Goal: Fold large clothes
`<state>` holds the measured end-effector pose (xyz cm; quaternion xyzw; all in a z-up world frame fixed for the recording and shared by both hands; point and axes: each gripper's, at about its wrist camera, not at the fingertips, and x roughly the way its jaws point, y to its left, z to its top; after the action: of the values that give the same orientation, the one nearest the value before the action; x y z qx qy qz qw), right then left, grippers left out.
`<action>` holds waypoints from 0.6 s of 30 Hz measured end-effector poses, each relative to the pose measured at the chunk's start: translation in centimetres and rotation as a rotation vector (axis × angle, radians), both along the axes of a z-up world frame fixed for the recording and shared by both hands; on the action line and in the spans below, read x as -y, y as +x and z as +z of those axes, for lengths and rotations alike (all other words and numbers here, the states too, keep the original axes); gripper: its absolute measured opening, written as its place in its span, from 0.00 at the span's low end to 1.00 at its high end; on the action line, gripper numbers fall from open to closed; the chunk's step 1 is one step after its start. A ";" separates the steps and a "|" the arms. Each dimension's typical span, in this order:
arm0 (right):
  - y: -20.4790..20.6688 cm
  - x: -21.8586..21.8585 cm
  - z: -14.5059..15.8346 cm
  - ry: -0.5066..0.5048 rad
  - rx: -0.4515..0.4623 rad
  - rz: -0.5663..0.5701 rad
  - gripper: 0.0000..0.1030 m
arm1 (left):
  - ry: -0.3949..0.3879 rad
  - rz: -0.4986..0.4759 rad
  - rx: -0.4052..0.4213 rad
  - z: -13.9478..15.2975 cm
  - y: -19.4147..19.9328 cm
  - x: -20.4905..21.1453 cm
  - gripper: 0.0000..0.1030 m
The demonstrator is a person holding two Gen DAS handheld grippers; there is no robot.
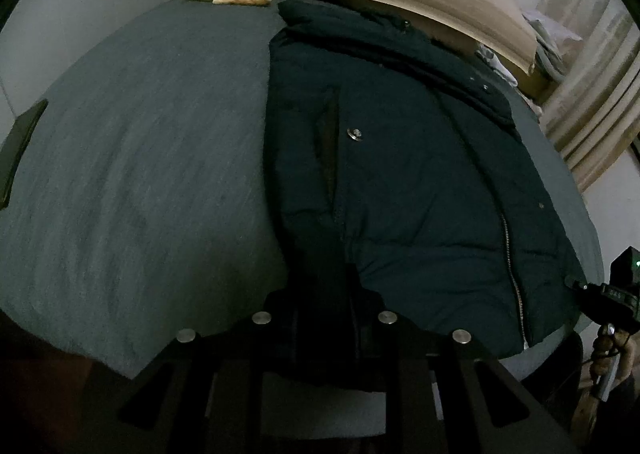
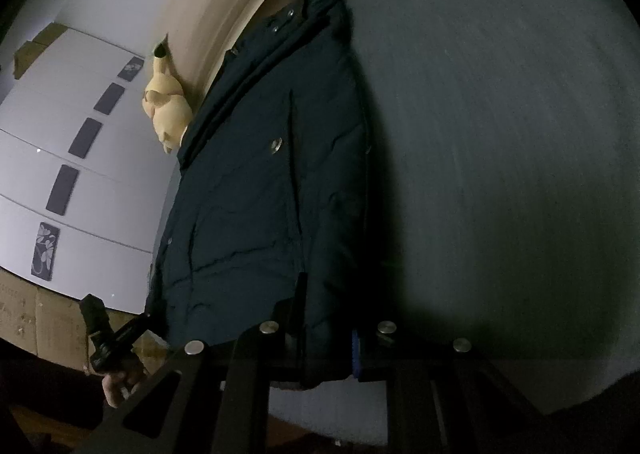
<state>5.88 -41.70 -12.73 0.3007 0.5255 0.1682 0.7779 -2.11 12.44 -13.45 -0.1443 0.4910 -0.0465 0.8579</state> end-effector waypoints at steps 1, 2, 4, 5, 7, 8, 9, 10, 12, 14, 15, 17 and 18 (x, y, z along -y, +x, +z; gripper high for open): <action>-0.3 0.0 -0.2 0.003 -0.004 -0.002 0.16 | -0.011 0.003 -0.001 -0.1 0.0 -0.2 0.19; -0.4 0.1 -0.3 0.009 -0.004 -0.005 0.16 | -0.011 -0.001 0.000 -0.2 0.0 -0.2 0.19; -0.2 0.2 -0.4 0.026 -0.005 -0.005 0.20 | -0.015 0.009 -0.009 -0.3 0.3 -0.3 0.24; -0.2 0.4 -0.5 0.041 -0.009 -0.021 0.21 | -0.028 0.022 -0.016 -0.4 0.6 -0.2 0.26; -0.2 0.7 -0.6 0.056 -0.004 -0.025 0.27 | -0.049 0.042 -0.025 -0.5 1.0 -0.5 0.32; -0.2 0.7 -0.6 0.060 0.002 -0.027 0.32 | -0.052 0.053 -0.025 -0.6 1.1 -0.6 0.40; -0.3 0.7 -0.6 0.071 0.009 -0.027 0.38 | -0.054 0.064 -0.026 -0.8 1.2 -0.6 0.46; -0.3 0.7 -0.7 0.085 0.011 -0.028 0.40 | -0.062 0.070 -0.029 -1.0 1.2 -0.6 0.46; -0.3 0.7 -0.9 0.089 0.010 -0.029 0.42 | -0.060 0.065 -0.024 -1.2 1.4 -0.4 0.45; -0.3 0.6 -0.9 0.078 0.007 -0.019 0.35 | -0.049 0.044 -0.015 -1.2 1.4 -0.1 0.31; -0.3 0.5 -0.7 0.060 0.007 -0.013 0.21 | -0.051 0.034 -0.013 -1.1 1.3 -0.1 0.26; -0.4 0.3 -0.5 0.044 0.003 -0.002 0.18 | -0.041 0.020 -0.009 -0.8 1.4 0.2 0.21; -0.5 0.0 -0.3 0.035 0.004 0.001 0.17 | -0.033 0.017 -0.007 -0.7 1.4 0.2 0.19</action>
<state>5.40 -41.74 -13.07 0.3136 0.5209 0.1787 0.7736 -0.73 12.19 -14.19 -0.1626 0.4919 -0.0469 0.8540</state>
